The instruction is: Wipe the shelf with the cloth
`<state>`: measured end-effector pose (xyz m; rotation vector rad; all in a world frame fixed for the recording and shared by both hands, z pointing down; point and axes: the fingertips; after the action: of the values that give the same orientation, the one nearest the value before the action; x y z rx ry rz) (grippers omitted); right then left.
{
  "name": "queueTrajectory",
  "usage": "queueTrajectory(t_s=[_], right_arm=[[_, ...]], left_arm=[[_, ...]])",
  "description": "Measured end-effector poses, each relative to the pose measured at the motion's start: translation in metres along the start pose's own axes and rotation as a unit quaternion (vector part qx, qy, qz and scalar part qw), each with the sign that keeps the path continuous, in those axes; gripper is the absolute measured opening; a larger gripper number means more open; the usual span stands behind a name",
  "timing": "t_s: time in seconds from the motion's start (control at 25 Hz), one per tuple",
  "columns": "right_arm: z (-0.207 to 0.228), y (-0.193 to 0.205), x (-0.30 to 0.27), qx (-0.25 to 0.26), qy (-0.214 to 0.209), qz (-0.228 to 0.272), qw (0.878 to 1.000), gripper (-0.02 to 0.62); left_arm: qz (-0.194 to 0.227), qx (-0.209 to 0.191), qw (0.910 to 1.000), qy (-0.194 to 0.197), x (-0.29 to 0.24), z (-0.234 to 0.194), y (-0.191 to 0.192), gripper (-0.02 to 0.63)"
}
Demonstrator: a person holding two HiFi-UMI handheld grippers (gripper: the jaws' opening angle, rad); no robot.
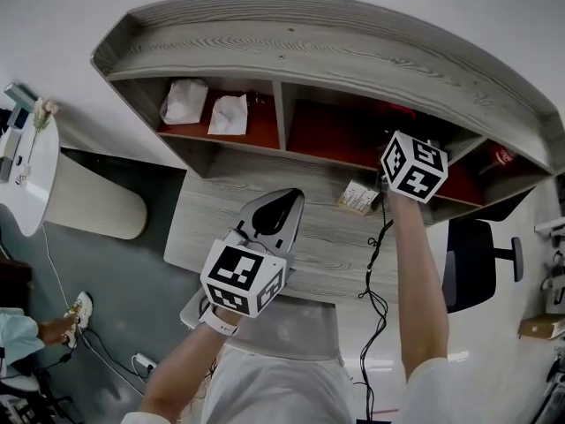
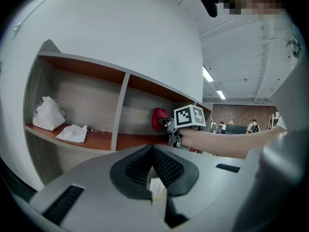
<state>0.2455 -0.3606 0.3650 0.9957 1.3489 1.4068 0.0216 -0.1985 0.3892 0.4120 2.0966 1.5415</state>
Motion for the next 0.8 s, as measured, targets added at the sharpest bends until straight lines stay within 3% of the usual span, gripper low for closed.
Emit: queueTrajectory(t_s=[0.4,0.8], right_arm=[[0.032,0.003,0.003,-0.012,0.085,-0.012,0.996,0.147],[0.050,0.011,0.008,-0.048,0.190,-0.047,0.979,0.143]], left_arm=[[-0.003,-0.003,1.0000,0.003,-0.005,0.007,0.001,0.006],[-0.004,-0.008,1.0000,0.001,0.004,0.011,0.001,0.006]])
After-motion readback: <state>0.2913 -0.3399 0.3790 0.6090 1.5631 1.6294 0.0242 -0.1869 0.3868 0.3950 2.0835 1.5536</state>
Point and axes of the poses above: the fingertips, and each gripper's own axes: x backward along the fingers, z to its right, y out of its underside, and after that the axes turned 13 degrees about y, right-handed
